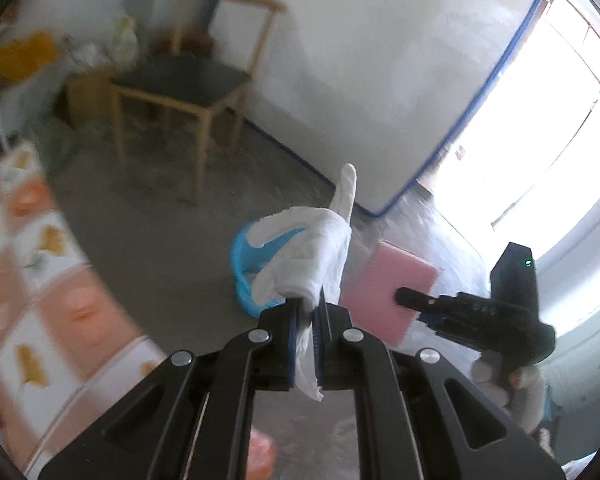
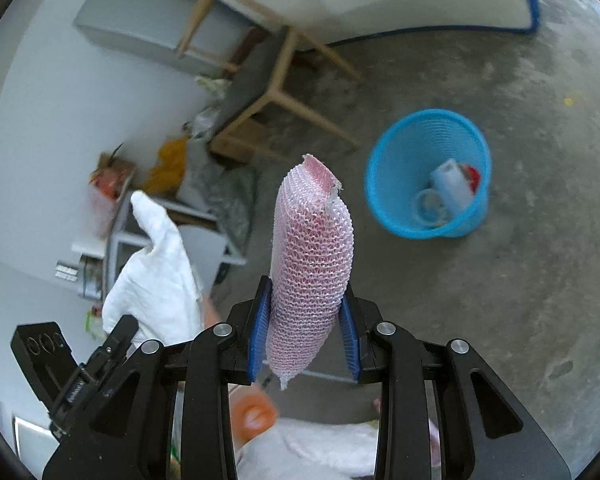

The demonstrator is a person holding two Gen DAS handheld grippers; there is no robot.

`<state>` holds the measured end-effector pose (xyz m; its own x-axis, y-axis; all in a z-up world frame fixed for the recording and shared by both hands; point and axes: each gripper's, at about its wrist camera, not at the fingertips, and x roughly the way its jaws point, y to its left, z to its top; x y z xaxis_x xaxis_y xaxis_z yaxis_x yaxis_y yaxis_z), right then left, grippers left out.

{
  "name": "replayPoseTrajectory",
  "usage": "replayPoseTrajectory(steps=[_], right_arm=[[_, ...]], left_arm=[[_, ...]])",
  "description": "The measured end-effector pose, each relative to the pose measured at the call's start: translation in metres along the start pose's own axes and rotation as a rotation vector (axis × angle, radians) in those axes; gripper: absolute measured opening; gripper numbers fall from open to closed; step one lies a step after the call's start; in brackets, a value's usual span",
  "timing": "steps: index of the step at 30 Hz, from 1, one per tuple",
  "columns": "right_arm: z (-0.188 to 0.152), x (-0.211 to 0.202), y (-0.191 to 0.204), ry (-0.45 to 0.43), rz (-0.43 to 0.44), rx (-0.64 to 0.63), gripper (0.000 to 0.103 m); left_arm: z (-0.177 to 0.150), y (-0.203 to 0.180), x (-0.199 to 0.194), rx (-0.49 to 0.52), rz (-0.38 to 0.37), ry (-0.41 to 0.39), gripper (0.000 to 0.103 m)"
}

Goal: Collect trash
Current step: 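Carry sponge and glove to the wastebasket and open both grippers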

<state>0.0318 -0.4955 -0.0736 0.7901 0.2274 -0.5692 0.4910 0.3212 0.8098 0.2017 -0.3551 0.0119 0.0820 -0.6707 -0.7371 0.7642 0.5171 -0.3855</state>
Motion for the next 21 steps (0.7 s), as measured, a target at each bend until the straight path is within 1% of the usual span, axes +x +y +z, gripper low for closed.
replayPoseTrajectory(steps=[4,7,10,11,12,13,14,15,17,19,21], right_arm=[[0.022,0.02,-0.025,0.004,-0.041,0.045,0.03],[0.038,0.034,-0.034,-0.004,-0.072,0.063,0.03],[0.063,0.052,-0.047,-0.028,-0.105,0.087,0.033],[0.071,0.059,-0.05,-0.037,-0.113,0.085,0.034],[0.078,0.064,-0.056,-0.04,-0.12,0.087,0.039],[0.087,0.074,-0.064,-0.045,-0.138,0.094,0.045],[0.091,0.08,-0.07,-0.047,-0.149,0.097,0.058],[0.095,0.087,-0.077,-0.048,-0.165,0.099,0.06],[0.097,0.104,-0.094,-0.028,-0.232,0.114,0.06],[0.094,0.112,-0.11,-0.006,-0.264,0.14,0.06],[0.088,0.108,-0.118,-0.01,-0.278,0.151,0.06]], left_arm=[[0.025,-0.007,0.06,-0.013,-0.042,0.088,0.006],[0.045,-0.014,0.104,-0.003,-0.035,0.133,0.007],[0.064,-0.018,0.142,-0.001,-0.017,0.151,0.007],[0.068,-0.019,0.152,-0.002,-0.018,0.143,0.012],[0.073,-0.017,0.163,-0.008,-0.021,0.134,0.02],[0.077,-0.015,0.172,-0.01,-0.016,0.129,0.044],[0.077,-0.015,0.181,-0.011,-0.001,0.127,0.061],[0.074,-0.016,0.186,-0.011,0.022,0.117,0.063],[0.069,-0.016,0.193,-0.002,0.042,0.131,0.063],[0.064,-0.013,0.192,-0.01,0.028,0.14,0.064],[0.063,-0.015,0.186,0.005,0.028,0.126,0.064]])
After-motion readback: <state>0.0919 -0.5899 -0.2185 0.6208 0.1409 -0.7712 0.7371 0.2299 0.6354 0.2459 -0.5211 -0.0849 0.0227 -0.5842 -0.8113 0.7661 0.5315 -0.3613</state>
